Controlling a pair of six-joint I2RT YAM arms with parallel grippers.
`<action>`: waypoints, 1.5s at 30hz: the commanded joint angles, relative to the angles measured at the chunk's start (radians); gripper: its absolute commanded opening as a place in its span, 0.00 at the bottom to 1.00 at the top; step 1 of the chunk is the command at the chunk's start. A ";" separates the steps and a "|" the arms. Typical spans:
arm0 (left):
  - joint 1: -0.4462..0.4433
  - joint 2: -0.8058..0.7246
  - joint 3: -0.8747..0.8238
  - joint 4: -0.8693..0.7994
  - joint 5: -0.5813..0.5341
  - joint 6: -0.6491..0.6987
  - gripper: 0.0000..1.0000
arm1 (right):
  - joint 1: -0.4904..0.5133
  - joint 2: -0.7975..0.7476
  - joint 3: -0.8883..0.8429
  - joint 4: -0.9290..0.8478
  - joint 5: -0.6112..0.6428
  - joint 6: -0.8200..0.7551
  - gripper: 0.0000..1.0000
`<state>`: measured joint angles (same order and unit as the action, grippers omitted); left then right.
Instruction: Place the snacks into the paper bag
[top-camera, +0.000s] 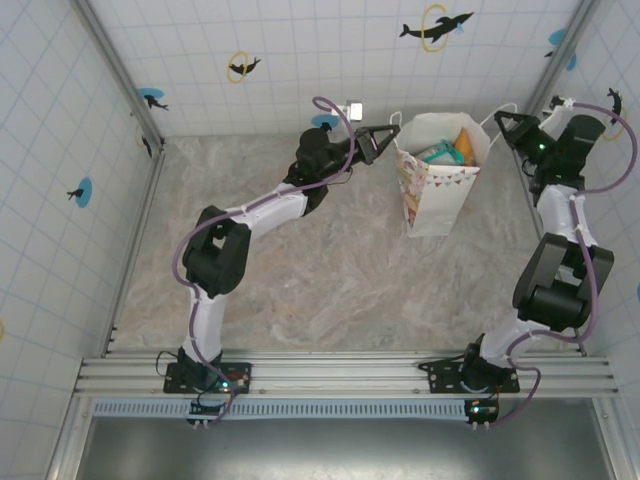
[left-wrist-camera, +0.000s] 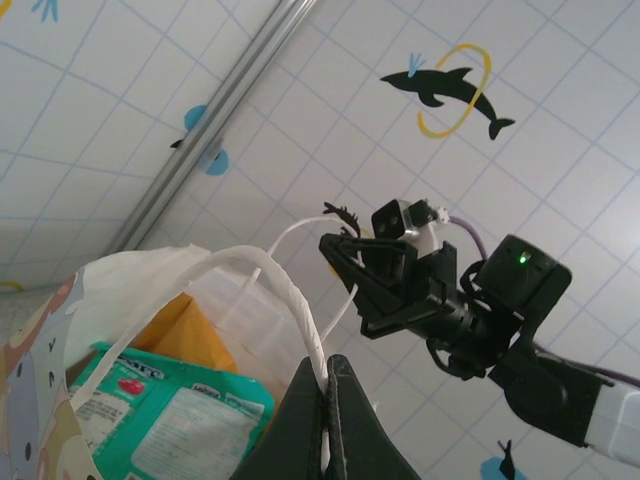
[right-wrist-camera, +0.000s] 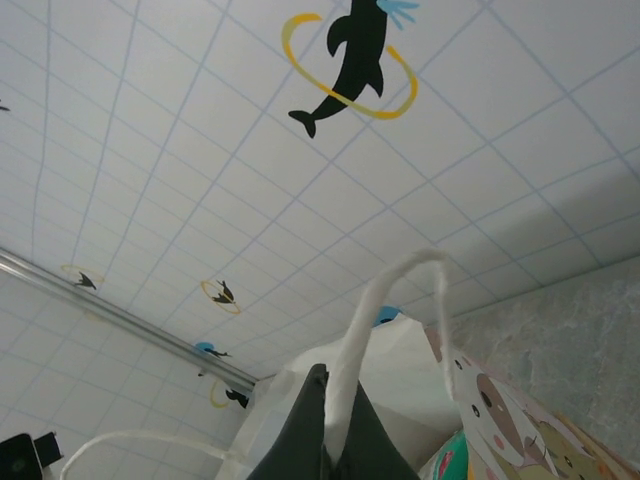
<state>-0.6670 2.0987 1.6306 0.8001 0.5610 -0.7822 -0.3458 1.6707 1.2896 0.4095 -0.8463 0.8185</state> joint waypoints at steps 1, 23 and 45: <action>0.000 -0.102 -0.007 -0.071 -0.010 0.120 0.00 | 0.010 -0.040 0.080 -0.002 0.003 -0.063 0.00; 0.141 -0.603 -0.281 -0.547 -0.138 0.484 0.00 | 0.435 -0.265 0.032 -0.270 0.208 -0.303 0.00; 0.194 -0.993 -0.551 -0.919 -0.302 0.562 0.47 | 0.716 -0.595 -0.270 -0.424 0.532 -0.441 0.50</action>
<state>-0.4767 1.1427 1.0962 -0.0673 0.3321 -0.2348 0.3676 1.1183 1.0084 0.0574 -0.3916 0.4408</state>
